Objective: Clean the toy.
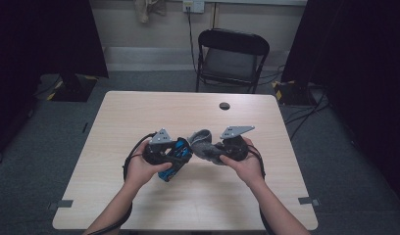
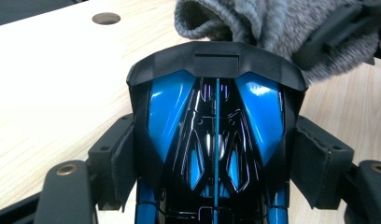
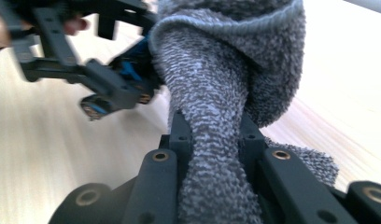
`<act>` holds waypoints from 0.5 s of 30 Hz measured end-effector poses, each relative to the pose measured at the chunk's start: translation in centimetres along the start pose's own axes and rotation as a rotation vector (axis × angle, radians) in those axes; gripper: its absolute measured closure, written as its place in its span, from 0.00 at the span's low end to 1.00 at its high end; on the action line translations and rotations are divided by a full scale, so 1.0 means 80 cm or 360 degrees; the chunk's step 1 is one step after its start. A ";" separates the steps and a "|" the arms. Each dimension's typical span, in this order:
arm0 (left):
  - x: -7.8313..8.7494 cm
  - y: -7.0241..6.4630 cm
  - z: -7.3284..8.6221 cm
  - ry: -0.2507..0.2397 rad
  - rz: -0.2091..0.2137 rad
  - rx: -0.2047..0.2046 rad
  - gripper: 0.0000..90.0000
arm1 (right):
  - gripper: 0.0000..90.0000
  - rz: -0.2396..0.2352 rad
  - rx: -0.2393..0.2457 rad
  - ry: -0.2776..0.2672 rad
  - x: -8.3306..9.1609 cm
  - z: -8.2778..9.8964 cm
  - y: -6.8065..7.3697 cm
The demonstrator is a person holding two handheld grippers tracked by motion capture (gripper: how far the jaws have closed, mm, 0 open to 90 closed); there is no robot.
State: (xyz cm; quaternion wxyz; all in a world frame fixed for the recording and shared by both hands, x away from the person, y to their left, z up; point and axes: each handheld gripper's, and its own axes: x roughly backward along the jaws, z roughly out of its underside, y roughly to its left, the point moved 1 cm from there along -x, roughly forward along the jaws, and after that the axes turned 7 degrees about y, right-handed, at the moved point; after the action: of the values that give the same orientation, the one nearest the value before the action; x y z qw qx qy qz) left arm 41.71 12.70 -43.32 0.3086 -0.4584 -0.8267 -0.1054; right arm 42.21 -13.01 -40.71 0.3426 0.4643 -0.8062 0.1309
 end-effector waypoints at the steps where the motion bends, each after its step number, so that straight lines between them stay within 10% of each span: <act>1: 0.000 -0.001 -0.001 -0.0002 0.0006 -0.0007 0.28 | 0.83 0.0026 -0.0015 -0.0012 0.003 0.001 -0.005; 7: -0.004 -0.008 -0.004 -0.0005 0.0039 -0.0028 0.28 | 0.83 0.0084 -0.0163 -0.0102 0.015 0.000 -0.030; 15: -0.013 -0.017 -0.007 0.0003 0.0091 -0.0043 0.28 | 0.83 0.0121 -0.0165 -0.0131 -0.001 -0.031 -0.024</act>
State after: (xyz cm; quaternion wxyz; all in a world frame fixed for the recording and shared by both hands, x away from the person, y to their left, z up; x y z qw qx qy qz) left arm 41.19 10.97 -43.34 0.3061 -0.4860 -0.8114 -0.1082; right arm 44.95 -12.65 -39.17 0.3274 0.4200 -0.8424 0.0828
